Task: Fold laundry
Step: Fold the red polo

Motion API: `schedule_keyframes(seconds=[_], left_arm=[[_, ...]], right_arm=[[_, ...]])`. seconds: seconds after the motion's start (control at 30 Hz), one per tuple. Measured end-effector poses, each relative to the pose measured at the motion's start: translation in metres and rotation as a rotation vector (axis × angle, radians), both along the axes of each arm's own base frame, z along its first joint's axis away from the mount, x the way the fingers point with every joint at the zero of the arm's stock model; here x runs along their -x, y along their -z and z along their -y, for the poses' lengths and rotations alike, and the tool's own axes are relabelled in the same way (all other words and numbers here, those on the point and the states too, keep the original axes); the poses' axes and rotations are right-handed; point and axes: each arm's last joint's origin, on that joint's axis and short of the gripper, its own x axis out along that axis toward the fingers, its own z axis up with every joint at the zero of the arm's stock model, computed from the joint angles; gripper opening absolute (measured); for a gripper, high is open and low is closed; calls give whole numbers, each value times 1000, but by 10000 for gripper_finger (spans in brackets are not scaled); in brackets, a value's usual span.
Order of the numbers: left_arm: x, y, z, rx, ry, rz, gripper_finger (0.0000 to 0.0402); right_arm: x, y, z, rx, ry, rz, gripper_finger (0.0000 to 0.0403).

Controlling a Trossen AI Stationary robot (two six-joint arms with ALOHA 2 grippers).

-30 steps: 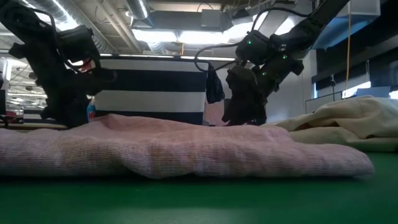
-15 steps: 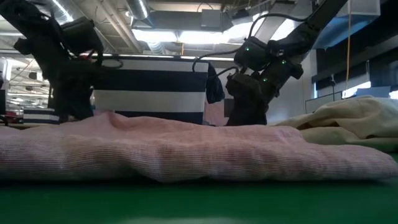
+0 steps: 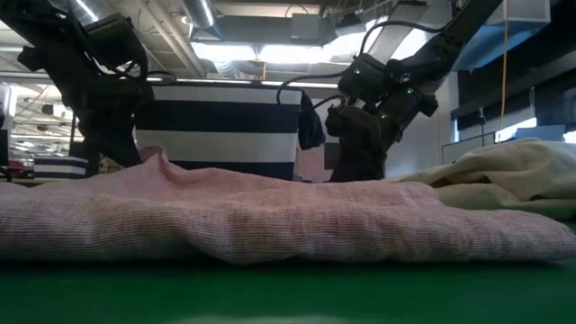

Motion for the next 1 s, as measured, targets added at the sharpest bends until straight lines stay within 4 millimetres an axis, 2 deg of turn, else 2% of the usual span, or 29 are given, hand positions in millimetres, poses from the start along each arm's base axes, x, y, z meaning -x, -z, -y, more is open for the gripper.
schedule_keyframes(seconds=[0.17, 0.4, 0.5, 0.63, 0.83, 1.0], left_arm=[[1, -3, 0, -7, -4, 9, 2], [1, -33, -4, -153, -57, 27, 1], [2, -41, -5, -207, -73, 26, 1], [2, -42, -6, -234, -92, 9, 1], [5, -43, -12, -398, -234, -67, 1], [5, -41, -17, -511, -325, -104, 1]], right_arm=[[3, -17, 1, 69, 24, 44, 6], [10, -46, 2, 206, 82, 110, 4], [12, -49, 3, 239, 103, 101, 3], [14, -53, 4, 294, 133, 99, 2], [17, -58, 8, 437, 227, 65, 1], [17, -55, 11, 519, 297, 15, 1]])
